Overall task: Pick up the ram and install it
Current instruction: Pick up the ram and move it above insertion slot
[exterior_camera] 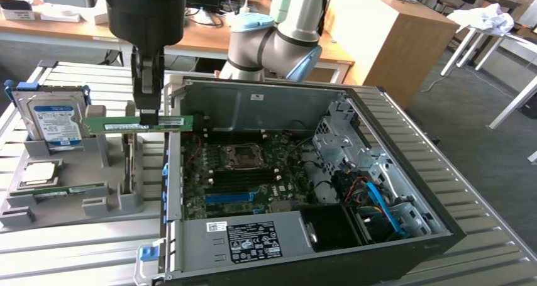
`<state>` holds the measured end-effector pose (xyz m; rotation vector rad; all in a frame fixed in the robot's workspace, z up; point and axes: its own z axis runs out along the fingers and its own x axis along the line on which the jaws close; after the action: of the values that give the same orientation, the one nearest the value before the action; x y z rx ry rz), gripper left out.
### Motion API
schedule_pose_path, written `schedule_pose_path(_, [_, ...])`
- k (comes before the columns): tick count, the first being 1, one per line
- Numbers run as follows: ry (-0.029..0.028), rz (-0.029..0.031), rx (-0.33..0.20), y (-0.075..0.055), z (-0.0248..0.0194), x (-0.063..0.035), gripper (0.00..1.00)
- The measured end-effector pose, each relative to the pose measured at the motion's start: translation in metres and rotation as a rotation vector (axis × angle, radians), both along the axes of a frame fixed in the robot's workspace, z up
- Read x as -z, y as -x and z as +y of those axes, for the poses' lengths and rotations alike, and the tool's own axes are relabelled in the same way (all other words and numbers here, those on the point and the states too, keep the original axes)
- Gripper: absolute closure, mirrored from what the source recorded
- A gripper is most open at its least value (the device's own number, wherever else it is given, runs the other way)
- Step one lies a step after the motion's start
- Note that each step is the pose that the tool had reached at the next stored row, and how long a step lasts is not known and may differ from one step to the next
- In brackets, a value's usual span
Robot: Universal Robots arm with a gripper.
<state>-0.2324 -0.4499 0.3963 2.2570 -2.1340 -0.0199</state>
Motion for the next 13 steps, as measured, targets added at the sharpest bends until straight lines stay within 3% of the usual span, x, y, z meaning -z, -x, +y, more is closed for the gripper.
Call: schedule_pose_path(13, [0.0006, -0.0001, 0.000, -0.0069, 0.0000, 0.0001, 0.87])
